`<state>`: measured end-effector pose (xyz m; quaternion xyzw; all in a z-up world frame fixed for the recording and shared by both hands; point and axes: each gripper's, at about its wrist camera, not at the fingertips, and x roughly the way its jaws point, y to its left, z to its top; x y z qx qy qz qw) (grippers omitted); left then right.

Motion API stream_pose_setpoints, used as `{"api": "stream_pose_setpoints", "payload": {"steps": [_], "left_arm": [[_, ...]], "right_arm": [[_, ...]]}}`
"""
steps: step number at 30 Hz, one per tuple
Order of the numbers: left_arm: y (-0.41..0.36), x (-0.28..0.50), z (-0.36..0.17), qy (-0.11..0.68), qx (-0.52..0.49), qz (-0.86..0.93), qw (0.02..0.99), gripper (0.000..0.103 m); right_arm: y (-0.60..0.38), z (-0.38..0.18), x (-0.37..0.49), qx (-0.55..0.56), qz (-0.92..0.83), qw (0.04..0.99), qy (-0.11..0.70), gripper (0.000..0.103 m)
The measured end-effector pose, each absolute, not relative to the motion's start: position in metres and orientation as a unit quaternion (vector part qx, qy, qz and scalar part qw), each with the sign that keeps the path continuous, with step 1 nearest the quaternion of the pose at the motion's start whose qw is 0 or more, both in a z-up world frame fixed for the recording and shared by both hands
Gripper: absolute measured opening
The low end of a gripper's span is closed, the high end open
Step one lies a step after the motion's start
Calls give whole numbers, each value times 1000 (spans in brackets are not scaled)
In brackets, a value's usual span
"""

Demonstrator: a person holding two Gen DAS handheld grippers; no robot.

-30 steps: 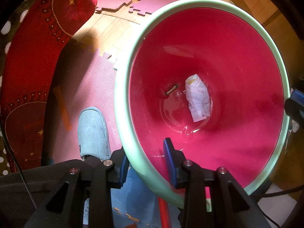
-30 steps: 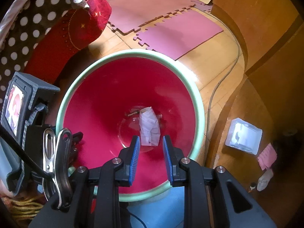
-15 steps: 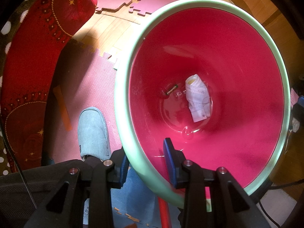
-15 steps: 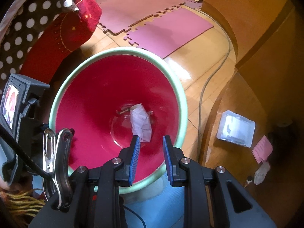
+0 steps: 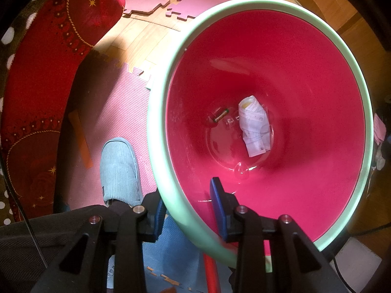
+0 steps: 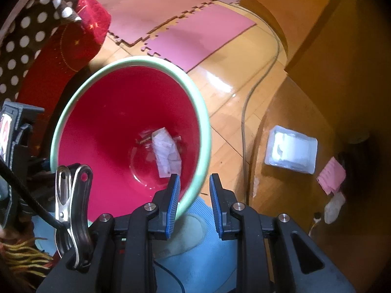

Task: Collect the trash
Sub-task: 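Move the open right tool back toward the shelf trash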

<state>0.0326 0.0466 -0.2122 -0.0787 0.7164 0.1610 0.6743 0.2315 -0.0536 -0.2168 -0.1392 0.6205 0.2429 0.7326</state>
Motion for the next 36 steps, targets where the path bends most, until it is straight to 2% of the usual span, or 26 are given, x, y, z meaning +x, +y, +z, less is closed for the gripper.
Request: {"api": "stream_pose_setpoints", "payload": {"steps": [10, 15, 36], "left_arm": [[47, 33, -212, 716, -78, 161, 674, 34], [47, 33, -212, 716, -77, 161, 674, 34], [47, 32, -211, 716, -77, 162, 675, 34]], "right_arm": [[-81, -230, 234, -122, 206, 732, 638, 28], [-93, -238, 236, -112, 187, 732, 645, 32], [-142, -271, 234, -70, 119, 728, 672, 33]]}}
